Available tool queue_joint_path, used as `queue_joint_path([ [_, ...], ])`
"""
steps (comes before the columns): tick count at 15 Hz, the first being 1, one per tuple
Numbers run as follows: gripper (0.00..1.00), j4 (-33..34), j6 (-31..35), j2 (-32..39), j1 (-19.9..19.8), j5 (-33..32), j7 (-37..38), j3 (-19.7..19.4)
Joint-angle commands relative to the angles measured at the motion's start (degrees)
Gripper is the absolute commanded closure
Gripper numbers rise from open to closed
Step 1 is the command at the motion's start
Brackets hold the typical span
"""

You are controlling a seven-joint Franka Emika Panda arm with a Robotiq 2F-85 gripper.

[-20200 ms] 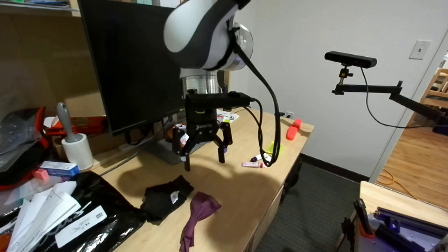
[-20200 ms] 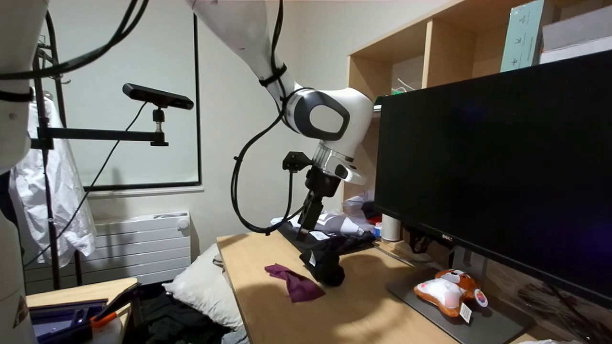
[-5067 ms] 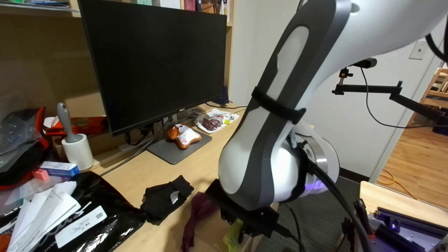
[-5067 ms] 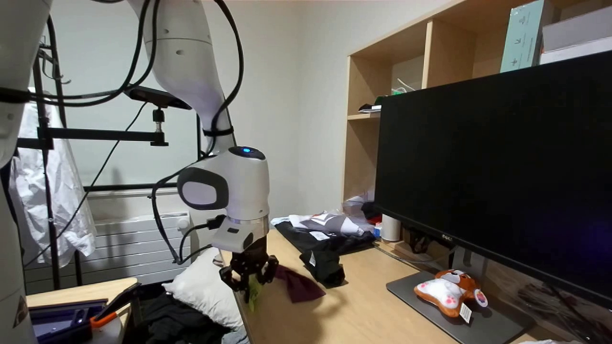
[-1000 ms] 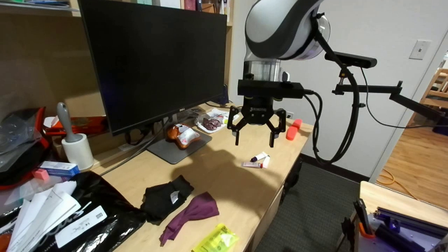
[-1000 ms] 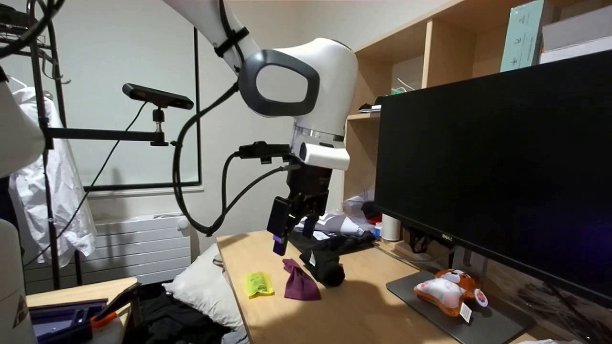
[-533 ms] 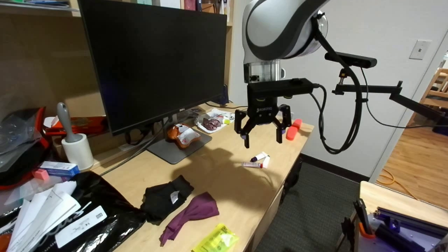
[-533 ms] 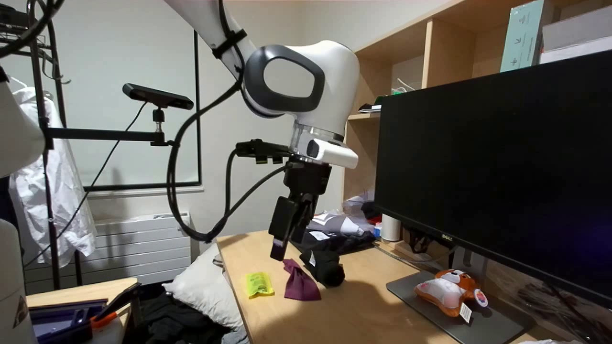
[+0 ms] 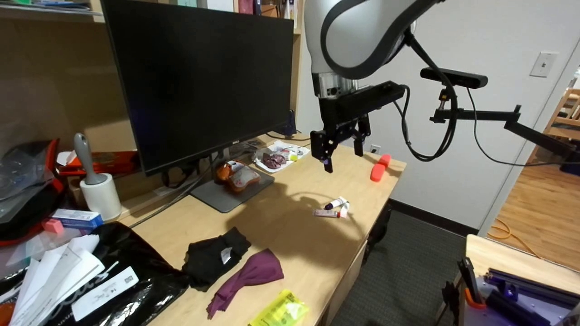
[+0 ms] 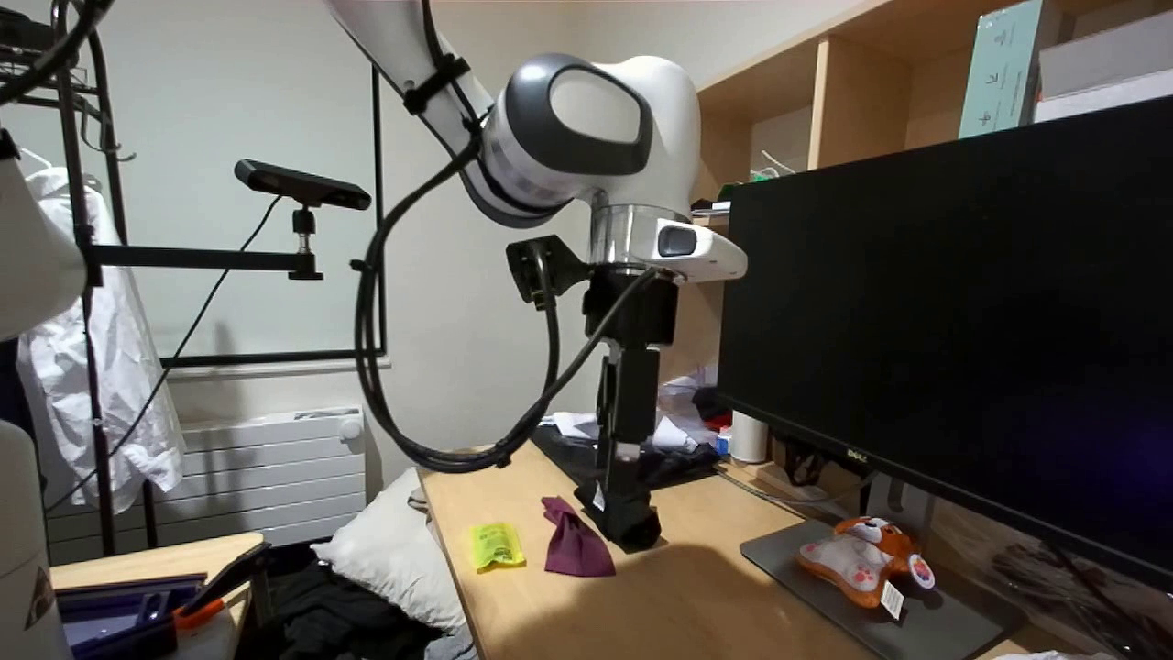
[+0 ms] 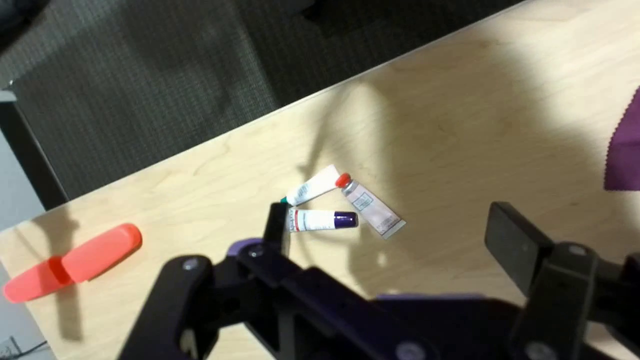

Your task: Move the maroon cloth to the left then move the yellow object to the left

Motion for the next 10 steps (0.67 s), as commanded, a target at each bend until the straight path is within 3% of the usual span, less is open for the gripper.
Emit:
queue_joint_path([
  [1, 0.00, -0.40, 3.81, 0.50, 0.43, -4.30, -1.87, -0.49],
  [2, 0.00, 0.05, 1.01, 0.03, 0.45, -2.54, -1.92, -0.56],
  [6, 0.00, 0.04, 0.55, 0.41, 0.67, 0.09, -2.86, -0.53],
  [10, 0.00, 3.33, -9.91, 3.11, 0.67, 6.48, -7.18, -0.80],
])
